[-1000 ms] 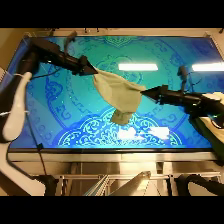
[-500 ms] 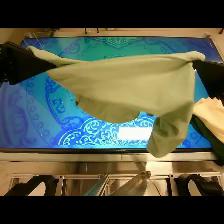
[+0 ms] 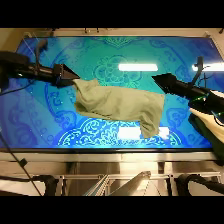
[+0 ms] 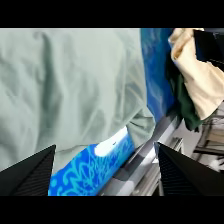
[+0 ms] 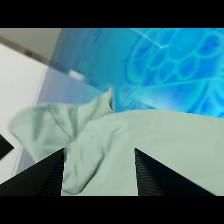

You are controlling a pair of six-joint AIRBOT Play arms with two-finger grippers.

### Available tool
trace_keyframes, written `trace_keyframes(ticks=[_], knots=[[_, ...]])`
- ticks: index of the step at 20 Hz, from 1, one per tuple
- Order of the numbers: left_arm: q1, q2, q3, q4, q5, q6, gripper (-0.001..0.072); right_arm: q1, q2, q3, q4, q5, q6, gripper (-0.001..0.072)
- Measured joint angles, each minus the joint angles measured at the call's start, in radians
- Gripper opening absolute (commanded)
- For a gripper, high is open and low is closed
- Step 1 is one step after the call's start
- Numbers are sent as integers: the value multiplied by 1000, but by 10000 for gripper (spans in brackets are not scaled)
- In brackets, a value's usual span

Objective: Fold the shirts.

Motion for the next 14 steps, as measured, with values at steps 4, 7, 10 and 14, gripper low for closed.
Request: trace_keyframes(ticks=[4, 7, 10, 14], knots=[[29, -151, -3, -53, 75, -7, 711, -90, -35, 29, -66, 129, 39, 483], [70, -138, -4, -54, 111, -3, 712, -153, 41, 31, -296, 183, 193, 484], [114, -52, -40, 53, 122, -19, 710, -191, 137, -15, -602, 196, 408, 484], [175, 56, -137, 238, 11, -61, 709, -208, 206, -115, -850, 159, 600, 483]])
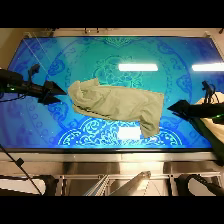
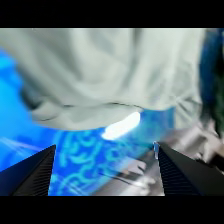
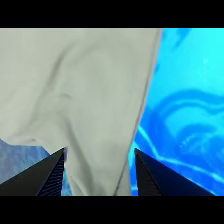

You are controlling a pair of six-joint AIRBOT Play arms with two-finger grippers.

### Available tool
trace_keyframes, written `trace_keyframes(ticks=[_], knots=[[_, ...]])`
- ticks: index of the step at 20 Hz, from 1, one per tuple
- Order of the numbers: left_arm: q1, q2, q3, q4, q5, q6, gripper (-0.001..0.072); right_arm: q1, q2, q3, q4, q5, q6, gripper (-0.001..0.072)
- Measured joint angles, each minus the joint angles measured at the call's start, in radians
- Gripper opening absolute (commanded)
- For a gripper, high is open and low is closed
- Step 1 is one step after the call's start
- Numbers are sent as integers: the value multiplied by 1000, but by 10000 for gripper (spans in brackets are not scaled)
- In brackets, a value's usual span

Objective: Fold the shirts.

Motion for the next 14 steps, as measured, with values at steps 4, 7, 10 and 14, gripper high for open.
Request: trace_keyframes(ticks=[4, 7, 10, 14], knots=[[44, -27, 6, 70, -137, -38, 709, -4, -36, -27, -43, -82, 66, 483], [38, -136, 97, 44, -182, -52, 708, -5, -68, -28, -14, -112, 65, 483], [11, -258, 209, -43, -204, -61, 707, -5, -79, -28, 4, -124, 61, 483], [-55, -405, 362, -96, -210, -97, 691, -5, -84, -28, 15, -131, 56, 483]])
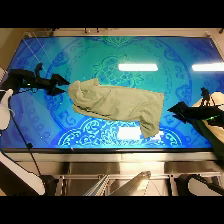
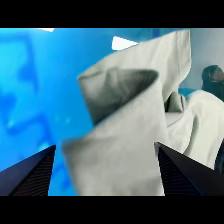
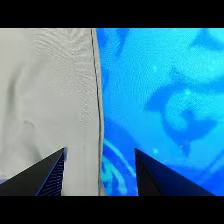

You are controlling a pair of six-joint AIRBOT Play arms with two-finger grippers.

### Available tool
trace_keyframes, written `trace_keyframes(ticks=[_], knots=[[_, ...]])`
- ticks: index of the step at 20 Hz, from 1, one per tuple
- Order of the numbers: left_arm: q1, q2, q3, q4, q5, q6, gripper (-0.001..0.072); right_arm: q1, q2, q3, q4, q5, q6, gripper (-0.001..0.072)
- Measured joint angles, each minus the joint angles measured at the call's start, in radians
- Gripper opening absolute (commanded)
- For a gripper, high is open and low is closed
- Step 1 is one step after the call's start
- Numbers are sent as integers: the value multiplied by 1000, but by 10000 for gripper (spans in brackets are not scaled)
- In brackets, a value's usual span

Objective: Fold the shirts.

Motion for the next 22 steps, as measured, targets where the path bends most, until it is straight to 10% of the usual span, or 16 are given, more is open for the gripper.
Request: trace_keyframes(ticks=[4, 5, 7, 22], knots=[[-70, -103, 127, -9, 39, -55, 689, 0, 6, 2, 11, -3, -3, 483], [-81, -119, 148, -9, 53, -61, 582, 0, 7, 3, 14, -3, -3, 482], [-96, -143, 174, 22, 67, -79, 36, 0, 8, 7, 15, -3, -7, 482], [-95, -162, 203, 17, 146, -101, 24, 4, -375, 272, 164, 29, -52, 385]])
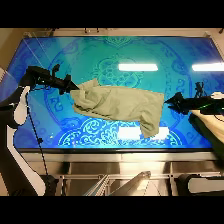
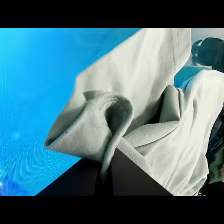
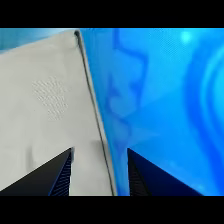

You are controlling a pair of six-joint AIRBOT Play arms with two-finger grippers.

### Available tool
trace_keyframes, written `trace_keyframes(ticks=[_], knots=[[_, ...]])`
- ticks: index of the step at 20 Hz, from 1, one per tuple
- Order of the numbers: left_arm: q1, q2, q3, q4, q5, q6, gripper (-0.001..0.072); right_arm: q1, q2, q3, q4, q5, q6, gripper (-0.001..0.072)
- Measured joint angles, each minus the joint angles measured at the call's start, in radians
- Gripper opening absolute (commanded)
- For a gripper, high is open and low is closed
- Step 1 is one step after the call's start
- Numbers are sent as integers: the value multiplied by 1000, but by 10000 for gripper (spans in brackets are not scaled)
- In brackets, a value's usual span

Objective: Fold the shirts.

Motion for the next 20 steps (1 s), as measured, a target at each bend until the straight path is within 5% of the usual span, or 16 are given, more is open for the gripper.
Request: trace_keyframes(ticks=[7, 9, 15, 20], knots=[[0, 0, 0, 0, 13, -11, 24, 61, -131, 96, 76, 41, -17, 356], [0, 0, 0, 0, 20, -13, 25, 89, -142, 113, 80, 37, -24, 20], [2, 79, 0, -11, 107, -16, 25, 115, -96, 150, 292, 183, -184, 19], [7, 423, -55, -50, 276, 69, 26, 47, 251, 156, 389, 416, -291, 19]])
